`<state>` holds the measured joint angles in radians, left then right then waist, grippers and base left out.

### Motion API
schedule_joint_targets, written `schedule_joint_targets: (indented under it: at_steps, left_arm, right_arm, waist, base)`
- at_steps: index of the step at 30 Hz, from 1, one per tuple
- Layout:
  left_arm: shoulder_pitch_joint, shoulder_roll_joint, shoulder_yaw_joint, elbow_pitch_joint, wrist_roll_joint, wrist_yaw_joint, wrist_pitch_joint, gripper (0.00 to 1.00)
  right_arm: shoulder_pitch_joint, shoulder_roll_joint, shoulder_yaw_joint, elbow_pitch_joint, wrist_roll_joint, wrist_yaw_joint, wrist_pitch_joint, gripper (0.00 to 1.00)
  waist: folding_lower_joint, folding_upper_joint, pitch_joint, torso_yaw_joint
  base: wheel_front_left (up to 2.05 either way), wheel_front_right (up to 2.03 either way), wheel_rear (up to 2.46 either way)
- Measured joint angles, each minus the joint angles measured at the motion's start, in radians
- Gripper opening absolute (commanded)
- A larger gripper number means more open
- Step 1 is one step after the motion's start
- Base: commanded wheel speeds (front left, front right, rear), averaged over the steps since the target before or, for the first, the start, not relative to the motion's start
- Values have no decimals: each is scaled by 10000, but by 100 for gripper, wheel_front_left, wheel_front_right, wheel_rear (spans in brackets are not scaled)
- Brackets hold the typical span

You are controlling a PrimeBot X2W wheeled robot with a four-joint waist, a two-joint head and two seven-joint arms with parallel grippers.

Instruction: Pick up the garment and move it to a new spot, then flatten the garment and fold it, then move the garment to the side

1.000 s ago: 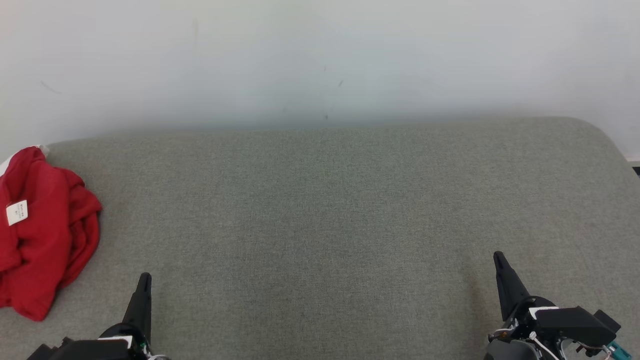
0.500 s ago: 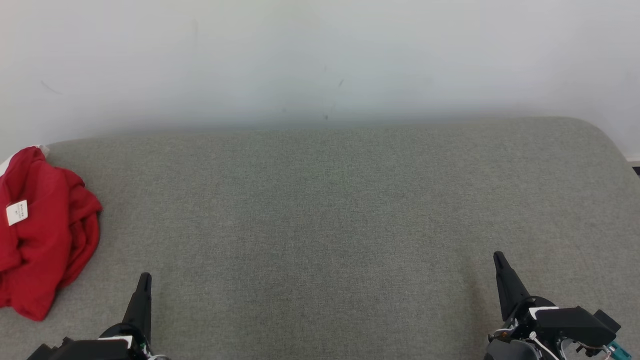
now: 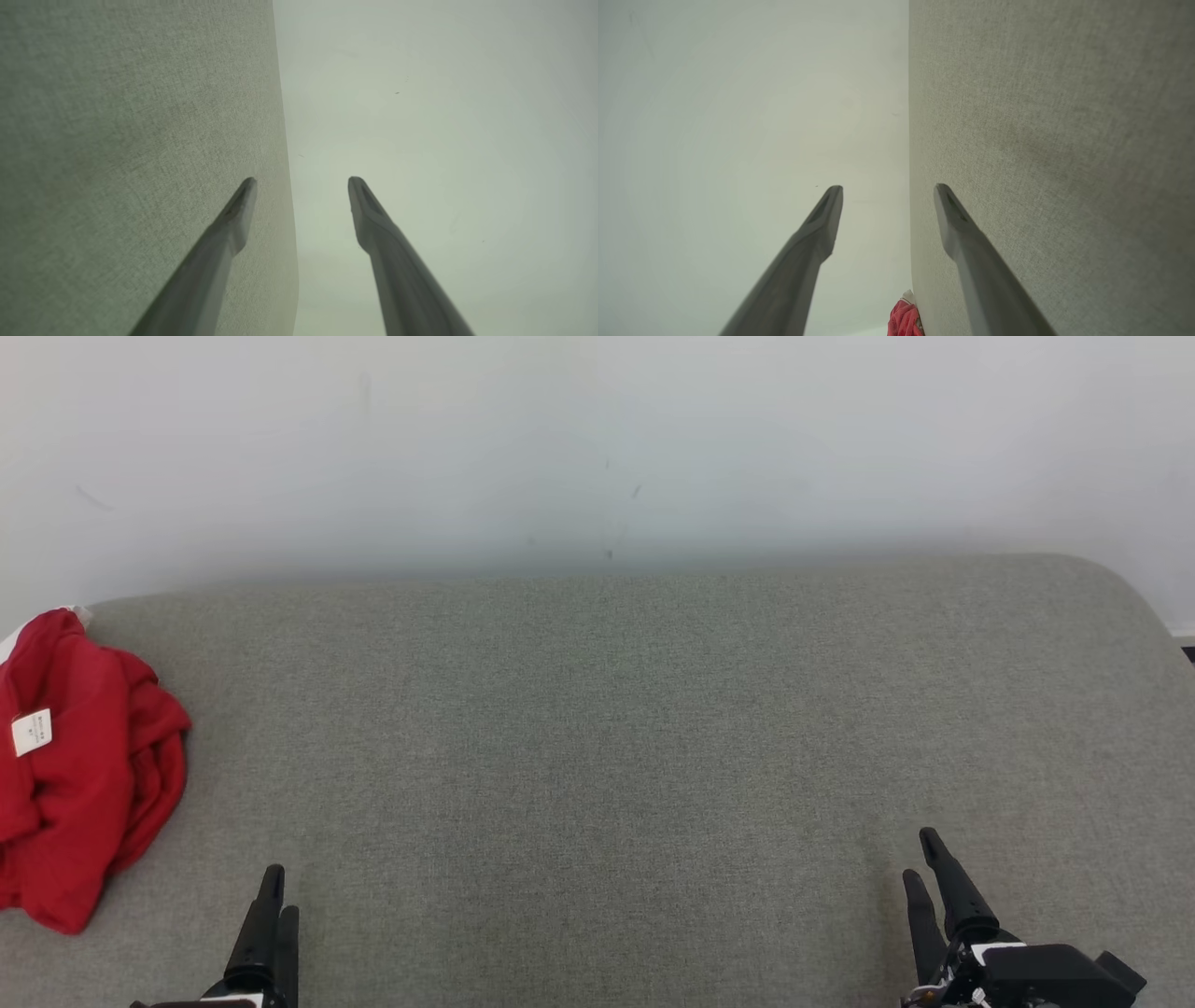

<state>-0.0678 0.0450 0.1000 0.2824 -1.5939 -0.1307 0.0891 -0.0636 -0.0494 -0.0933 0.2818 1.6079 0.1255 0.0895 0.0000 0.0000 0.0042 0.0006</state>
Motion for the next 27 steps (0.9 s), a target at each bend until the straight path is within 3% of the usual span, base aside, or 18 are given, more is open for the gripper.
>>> schedule_joint_targets:
  at_steps: [6, 7, 27]
  left_arm:
    - [-1, 0, -38, -161, 631, 0, -276, 100]
    - [-16, 2, -96, -523, 2082, 176, -685, 100]
    - [-23, 8, -727, -1143, 6144, 886, -1440, 100]
  right_arm:
    - [1, 0, 173, -144, -608, 0, -293, 100]
    - [1, 0, 326, -468, -2115, 0, -698, 100]
    - [31, -2, 769, -926, -5628, 0, -1444, 100]
  waist:
    - [0, 0, 16, 0]
    - [0, 0, 46, 11]
    - [0, 0, 87, 45]
  base:
    - [0, 0, 0]
    - [0, 0, 0]
    - [0, 0, 0]
